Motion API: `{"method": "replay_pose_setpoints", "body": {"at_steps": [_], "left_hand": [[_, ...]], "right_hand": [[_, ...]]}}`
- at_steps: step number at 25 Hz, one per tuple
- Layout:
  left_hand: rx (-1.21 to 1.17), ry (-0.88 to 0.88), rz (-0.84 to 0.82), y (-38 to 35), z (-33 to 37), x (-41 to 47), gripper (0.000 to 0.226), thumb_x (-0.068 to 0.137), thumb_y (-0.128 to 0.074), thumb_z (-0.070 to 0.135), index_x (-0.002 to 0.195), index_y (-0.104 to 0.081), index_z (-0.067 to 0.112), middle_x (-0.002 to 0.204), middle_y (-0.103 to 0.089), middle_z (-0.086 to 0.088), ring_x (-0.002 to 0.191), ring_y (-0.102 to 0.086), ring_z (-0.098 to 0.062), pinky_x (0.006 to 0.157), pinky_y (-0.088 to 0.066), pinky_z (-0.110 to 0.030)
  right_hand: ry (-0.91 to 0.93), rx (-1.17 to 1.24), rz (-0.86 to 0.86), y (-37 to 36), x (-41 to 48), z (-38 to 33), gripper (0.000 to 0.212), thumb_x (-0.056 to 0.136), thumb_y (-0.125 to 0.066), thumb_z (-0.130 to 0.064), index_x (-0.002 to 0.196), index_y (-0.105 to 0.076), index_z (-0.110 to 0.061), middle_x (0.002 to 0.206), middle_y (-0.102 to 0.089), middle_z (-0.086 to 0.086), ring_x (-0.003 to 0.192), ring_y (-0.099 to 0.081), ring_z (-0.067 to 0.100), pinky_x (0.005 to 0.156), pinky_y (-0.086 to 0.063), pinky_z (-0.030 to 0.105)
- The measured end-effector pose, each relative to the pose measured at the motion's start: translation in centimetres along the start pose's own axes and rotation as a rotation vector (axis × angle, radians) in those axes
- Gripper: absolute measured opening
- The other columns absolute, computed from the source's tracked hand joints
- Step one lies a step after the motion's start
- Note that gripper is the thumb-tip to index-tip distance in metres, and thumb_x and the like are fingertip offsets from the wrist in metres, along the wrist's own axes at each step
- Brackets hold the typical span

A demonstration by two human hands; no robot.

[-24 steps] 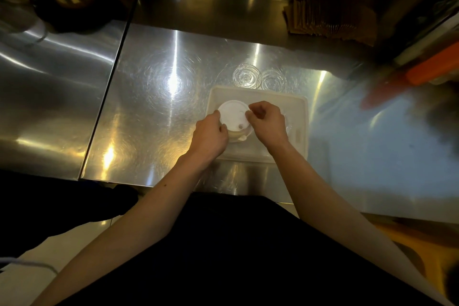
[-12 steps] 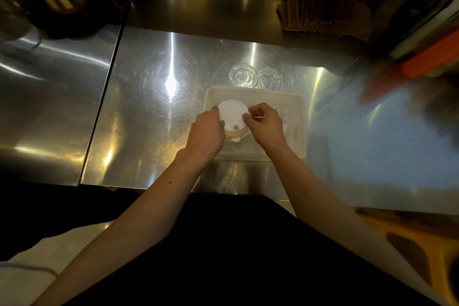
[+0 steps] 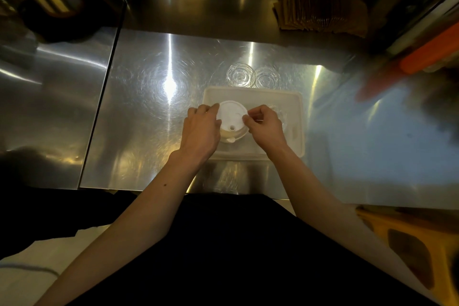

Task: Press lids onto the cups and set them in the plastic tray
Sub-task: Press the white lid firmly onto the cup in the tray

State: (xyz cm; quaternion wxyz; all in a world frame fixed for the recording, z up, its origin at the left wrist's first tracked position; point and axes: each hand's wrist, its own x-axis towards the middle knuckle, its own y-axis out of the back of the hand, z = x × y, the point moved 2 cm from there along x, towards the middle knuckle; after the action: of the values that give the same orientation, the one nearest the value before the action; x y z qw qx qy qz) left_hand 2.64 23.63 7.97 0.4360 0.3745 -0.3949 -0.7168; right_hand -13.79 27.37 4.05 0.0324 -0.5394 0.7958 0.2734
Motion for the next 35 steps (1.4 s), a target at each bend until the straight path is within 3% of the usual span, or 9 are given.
{"method": "replay_pose_setpoints", "body": {"at_steps": [3,13,26,31,35], "left_hand": [[-0.085,-0.003,0.013,-0.5,-0.5,-0.2,0.047,0.099,-0.045,0.018,0.146,-0.039,0.013,0.139,-0.049,-0.014,0.123,-0.041,-0.033,0.103,-0.035,-0.041],[-0.178,-0.015,0.039,-1.3,-1.6,0.0,0.044,0.100,-0.043,0.019,0.144,-0.043,0.014,0.137,-0.049,-0.011,0.125,-0.039,-0.030,0.100,-0.039,-0.040],[-0.221,-0.024,0.091,-1.4,-1.6,-0.3,0.045,0.098,-0.044,0.019,0.143,-0.045,0.014,0.136,-0.052,-0.011,0.121,-0.044,-0.029,0.102,-0.037,-0.036],[-0.284,-0.018,0.113,-1.2,-1.6,0.0,0.043,0.096,-0.047,0.021,0.139,-0.050,0.014,0.134,-0.052,-0.009,0.122,-0.047,-0.026,0.102,-0.037,-0.033],[-0.360,-0.013,0.135,-0.8,-1.5,0.4,0.041,0.096,-0.049,0.024,0.136,-0.052,0.016,0.134,-0.052,-0.007,0.118,-0.052,-0.024,0.104,-0.043,-0.041]], "right_hand": [[-0.005,0.006,0.003,0.0,-0.1,-0.1,0.014,0.087,-0.066,-0.024,0.098,-0.063,-0.016,0.088,-0.065,-0.010,0.084,-0.062,0.003,0.082,-0.056,0.032],[-0.018,-0.003,0.000,-0.1,-0.2,0.0,0.017,0.085,-0.071,-0.027,0.095,-0.061,-0.016,0.092,-0.068,-0.001,0.091,-0.068,0.019,0.086,-0.058,0.046],[0.013,-0.062,-0.016,0.1,-0.4,-0.6,0.026,0.087,-0.068,-0.026,0.110,-0.065,-0.013,0.095,-0.066,-0.002,0.079,-0.061,-0.001,0.076,-0.053,0.027],[0.032,-0.101,-0.013,0.3,-0.4,-0.8,0.032,0.088,-0.067,-0.028,0.115,-0.067,-0.010,0.105,-0.070,0.002,0.089,-0.064,0.010,0.085,-0.051,0.028],[0.063,-0.105,0.022,0.8,-0.3,-1.6,0.033,0.089,-0.067,-0.027,0.117,-0.066,-0.010,0.109,-0.071,0.004,0.092,-0.065,0.012,0.085,-0.051,0.024]]}}
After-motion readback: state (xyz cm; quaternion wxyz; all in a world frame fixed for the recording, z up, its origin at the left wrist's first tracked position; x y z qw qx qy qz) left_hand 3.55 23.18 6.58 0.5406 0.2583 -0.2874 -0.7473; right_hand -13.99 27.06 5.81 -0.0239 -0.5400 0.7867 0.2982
